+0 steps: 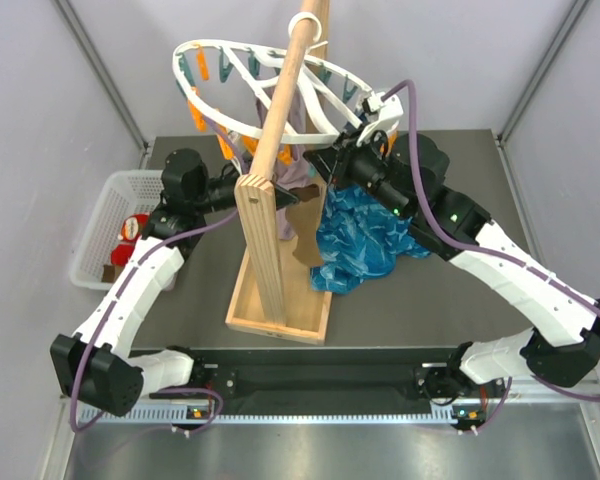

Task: Clip the socks to the hanger
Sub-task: Clamp the sock onto the hanger.

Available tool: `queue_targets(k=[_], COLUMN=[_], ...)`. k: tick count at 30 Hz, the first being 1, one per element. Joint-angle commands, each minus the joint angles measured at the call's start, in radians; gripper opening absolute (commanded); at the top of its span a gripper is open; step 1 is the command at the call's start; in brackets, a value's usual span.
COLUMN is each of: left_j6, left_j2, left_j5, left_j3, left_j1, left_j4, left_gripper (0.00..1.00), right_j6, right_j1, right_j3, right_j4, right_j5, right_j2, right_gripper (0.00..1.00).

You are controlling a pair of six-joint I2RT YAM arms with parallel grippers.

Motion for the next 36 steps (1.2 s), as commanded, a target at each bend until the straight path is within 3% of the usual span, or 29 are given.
queue_targets(k=[1, 11, 36], left_j6=[-0.049, -0.141, -0.115], left_j2=[-0.013, -0.024, -0.063], left_j5=[0.039, 0.043, 0.07], left_j3=[0.0, -0.008, -0.046], left_j1=[-0.013, -0.024, -0.041], left_j4=[0.192, 0.307, 0.262], left_gripper=[0.0, 0.0, 0.0], right_j6=[-0.036, -0.032, -0.027], right_j1=[-0.009, -0.008, -0.008], right_j3=[-0.041, -0.064, -0.056], right_j4=[-0.086, -0.06, -0.048], right_j5=[-0.084, -0.137, -0.138], right_j2=[-0.005, -0.019, -0.01], right_gripper=[0.0, 0.0, 0.0])
